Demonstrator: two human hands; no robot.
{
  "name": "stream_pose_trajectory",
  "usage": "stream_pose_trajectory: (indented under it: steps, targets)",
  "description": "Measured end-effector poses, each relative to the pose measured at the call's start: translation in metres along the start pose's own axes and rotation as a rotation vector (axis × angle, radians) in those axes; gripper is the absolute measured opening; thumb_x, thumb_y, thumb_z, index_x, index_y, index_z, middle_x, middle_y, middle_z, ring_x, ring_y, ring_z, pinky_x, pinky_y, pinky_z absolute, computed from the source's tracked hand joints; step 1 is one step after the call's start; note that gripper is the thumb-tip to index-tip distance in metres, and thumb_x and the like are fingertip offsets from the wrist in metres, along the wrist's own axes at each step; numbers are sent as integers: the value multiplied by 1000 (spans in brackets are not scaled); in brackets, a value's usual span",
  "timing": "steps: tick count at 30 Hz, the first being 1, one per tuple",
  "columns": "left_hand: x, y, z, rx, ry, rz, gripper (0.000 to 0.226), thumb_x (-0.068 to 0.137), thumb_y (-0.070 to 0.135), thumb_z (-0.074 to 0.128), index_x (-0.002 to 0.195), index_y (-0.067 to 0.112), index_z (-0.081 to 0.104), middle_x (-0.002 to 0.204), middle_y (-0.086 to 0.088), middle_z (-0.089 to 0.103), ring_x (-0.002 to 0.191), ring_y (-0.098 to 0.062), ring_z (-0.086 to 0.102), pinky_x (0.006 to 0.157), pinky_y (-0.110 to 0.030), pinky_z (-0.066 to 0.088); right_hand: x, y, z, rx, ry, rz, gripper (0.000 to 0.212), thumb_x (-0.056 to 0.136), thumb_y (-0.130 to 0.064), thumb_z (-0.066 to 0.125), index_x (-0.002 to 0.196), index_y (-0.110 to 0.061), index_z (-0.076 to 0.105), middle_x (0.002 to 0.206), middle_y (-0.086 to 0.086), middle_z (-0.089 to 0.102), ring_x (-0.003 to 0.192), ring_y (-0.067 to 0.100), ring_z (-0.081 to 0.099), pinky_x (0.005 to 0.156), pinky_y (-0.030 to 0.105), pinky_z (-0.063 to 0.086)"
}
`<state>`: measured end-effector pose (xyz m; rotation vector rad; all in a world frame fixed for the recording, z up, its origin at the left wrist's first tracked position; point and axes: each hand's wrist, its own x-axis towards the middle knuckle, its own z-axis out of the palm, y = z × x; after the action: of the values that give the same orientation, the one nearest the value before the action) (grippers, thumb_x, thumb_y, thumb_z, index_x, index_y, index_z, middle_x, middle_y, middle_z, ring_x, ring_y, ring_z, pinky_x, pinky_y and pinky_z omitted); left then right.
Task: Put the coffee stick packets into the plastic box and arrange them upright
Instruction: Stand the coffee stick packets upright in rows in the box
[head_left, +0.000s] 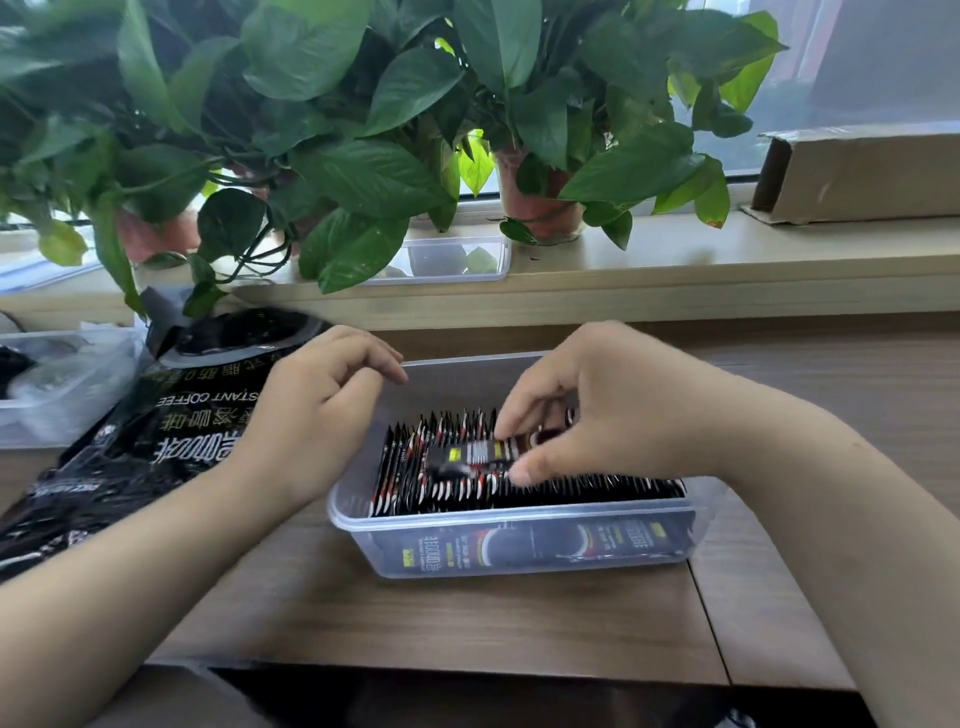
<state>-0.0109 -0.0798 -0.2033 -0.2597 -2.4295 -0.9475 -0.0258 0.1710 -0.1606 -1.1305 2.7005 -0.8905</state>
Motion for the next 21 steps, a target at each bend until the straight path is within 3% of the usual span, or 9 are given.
stream_pose_trajectory:
  steps: [4,8,14,17,19,21]
  targets:
    - [0,0,1,32,3,-19,25,76,13,45,76,20,69,96,7,68,93,-7,61,84,-15,43,10,-10,12,-5,-179,-54,24,71,-27,88,94,-27,80,75,-17,72,65,-9,60,59,4,42]
    - [0,0,1,86,-6,-4,24,77,15,46,75,20,70,93,9,65,88,-13,61,81,-22,44,16,-14,23,-18,-234,-51,24,70,-26,89,92,-27,81,54,-25,59,58,-9,58,54,5,39]
    - [5,2,-4,209,-88,80,24,76,24,44,77,19,68,89,9,62,84,-8,52,79,-27,39,12,-13,14,-26,-189,-52,22,70,-30,88,90,-28,79,72,-15,67,66,-3,60,60,8,45]
    - [10,12,-11,280,-150,232,21,78,30,49,82,21,67,84,15,56,81,4,48,74,-15,34,-1,-10,-13,-32,-125,24,26,65,-36,90,87,-31,77,77,-15,69,67,2,63,61,11,48]
    - [15,24,-17,255,-254,368,9,82,24,62,83,21,70,80,14,60,75,6,51,68,-8,34,-12,-8,-33,-43,-128,98,29,61,-38,92,85,-34,76,76,-20,69,66,1,64,60,11,48]
    - [21,40,-22,191,-513,428,6,84,18,74,85,24,74,76,13,67,68,1,59,63,-6,38,-21,-7,-44,-105,-179,165,30,60,-39,92,83,-37,74,75,-24,67,65,-2,63,59,9,46]
